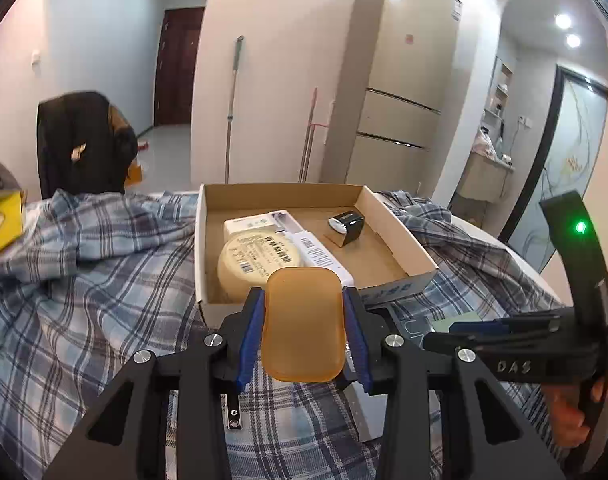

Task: Organize rigid objects
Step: 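Lift the soap box with the left tool while the right tool lowers onto the black UNNY box, then close the right tool on the black UNNY box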

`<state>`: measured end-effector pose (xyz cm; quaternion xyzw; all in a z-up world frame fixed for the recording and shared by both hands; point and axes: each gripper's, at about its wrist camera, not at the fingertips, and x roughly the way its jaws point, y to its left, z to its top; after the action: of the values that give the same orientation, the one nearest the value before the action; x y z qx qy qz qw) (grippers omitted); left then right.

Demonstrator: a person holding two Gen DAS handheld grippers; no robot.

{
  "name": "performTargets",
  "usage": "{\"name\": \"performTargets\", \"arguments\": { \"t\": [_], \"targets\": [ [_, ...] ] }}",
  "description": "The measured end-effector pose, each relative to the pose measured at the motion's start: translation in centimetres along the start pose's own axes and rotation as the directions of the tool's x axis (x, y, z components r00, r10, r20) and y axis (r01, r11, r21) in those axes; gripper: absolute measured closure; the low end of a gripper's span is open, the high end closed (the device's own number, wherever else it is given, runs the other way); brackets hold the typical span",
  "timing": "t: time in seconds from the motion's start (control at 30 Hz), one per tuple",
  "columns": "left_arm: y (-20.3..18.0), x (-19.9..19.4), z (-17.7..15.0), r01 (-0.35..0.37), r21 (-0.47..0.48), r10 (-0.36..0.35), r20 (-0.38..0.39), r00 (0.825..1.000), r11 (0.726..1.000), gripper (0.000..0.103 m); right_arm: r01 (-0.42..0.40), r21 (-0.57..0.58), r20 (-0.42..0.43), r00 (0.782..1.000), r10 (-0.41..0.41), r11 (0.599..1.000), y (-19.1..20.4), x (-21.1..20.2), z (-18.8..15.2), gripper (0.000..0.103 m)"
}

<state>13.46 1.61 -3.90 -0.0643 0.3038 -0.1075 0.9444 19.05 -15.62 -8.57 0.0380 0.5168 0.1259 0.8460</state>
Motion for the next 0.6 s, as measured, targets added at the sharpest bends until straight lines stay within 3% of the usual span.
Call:
{"name": "performTargets", "arguments": {
  "t": [0.43, 0.6],
  "targets": [
    [-0.28, 0.81, -0.13, 0.003, 0.005, -0.002, -0.028, 1.000, 1.000, 0.062, 0.099, 0.009, -0.020, 0.995, -0.099, 0.995, 1.09, 0.67, 0.48, 0.064],
    [-0.37, 1.03, -0.18, 0.009, 0.014, -0.008, -0.038, 0.999, 1.000, 0.062, 0.079, 0.022, -0.033, 0.996, -0.078, 0.997, 1.13, 0.96, 0.96, 0.064]
  ]
}}
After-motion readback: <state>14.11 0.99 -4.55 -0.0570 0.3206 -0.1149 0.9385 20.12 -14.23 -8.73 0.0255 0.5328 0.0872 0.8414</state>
